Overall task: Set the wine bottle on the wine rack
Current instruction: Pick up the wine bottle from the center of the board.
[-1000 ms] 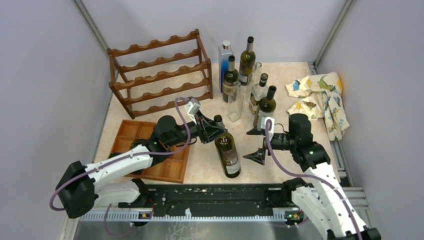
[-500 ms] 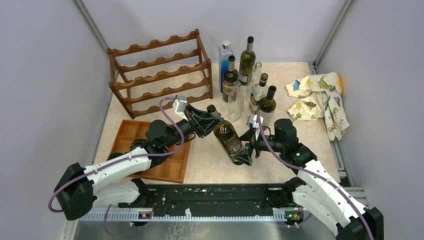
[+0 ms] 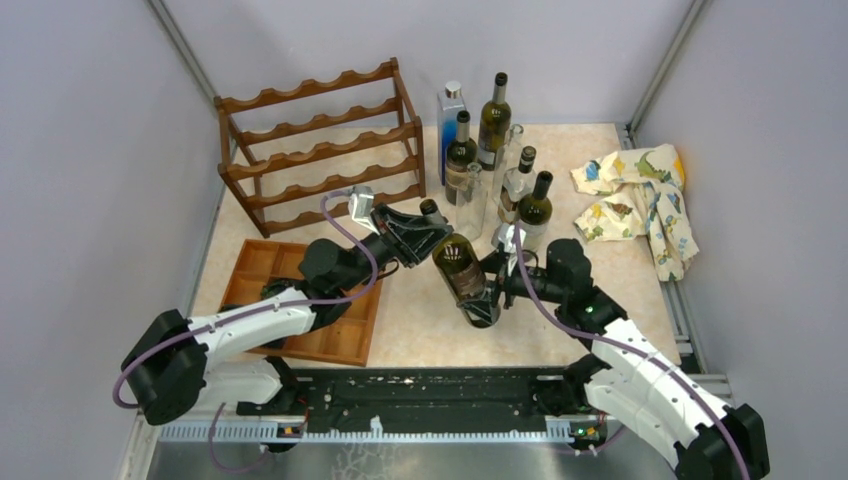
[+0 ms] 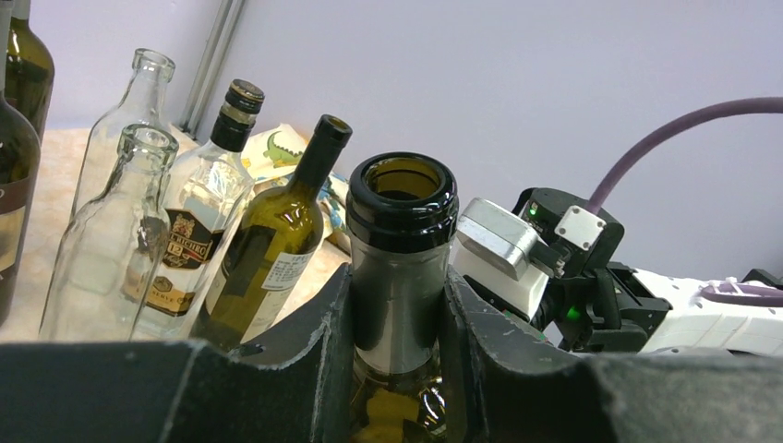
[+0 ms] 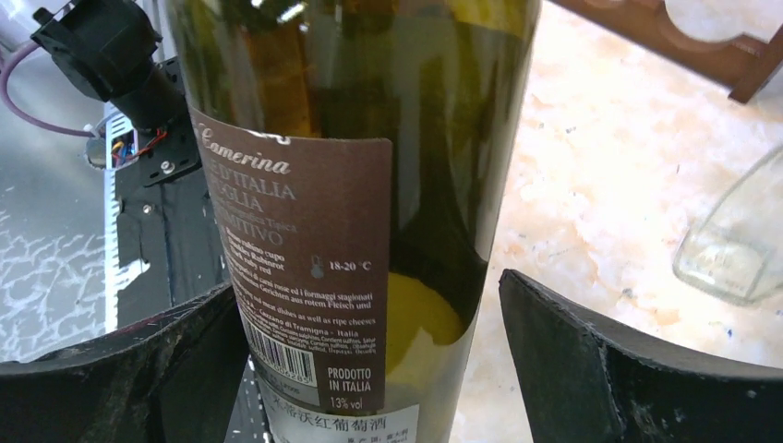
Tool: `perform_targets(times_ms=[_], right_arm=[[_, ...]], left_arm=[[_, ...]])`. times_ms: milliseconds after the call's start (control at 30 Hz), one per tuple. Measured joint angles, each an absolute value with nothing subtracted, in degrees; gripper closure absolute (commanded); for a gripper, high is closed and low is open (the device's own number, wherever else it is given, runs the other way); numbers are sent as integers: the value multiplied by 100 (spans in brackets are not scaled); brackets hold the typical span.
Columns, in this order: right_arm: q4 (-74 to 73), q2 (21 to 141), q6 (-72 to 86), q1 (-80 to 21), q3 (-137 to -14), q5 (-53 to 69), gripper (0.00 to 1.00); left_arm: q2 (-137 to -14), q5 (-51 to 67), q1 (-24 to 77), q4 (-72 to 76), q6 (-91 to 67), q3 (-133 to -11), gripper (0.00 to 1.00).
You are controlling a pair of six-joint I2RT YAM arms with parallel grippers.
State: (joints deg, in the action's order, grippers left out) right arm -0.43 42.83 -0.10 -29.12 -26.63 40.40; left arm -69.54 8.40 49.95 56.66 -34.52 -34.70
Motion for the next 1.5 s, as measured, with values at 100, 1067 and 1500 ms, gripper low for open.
perform_targets(times_ms=[100, 1067, 1500], right_arm=[[102, 4294, -137, -2974, -2663, 4071, 1], [725, 4619, 460, -3103, -2401, 4187, 71], [314, 4475, 257, -3085, -2602, 4108, 100]], left_arm=[[-7013, 836, 4995, 5789, -3505, -3492, 100], [-7349, 851, 5011, 6316, -3590, -3581, 100], [-7397, 858, 5011, 6534, -3649, -3583, 72]])
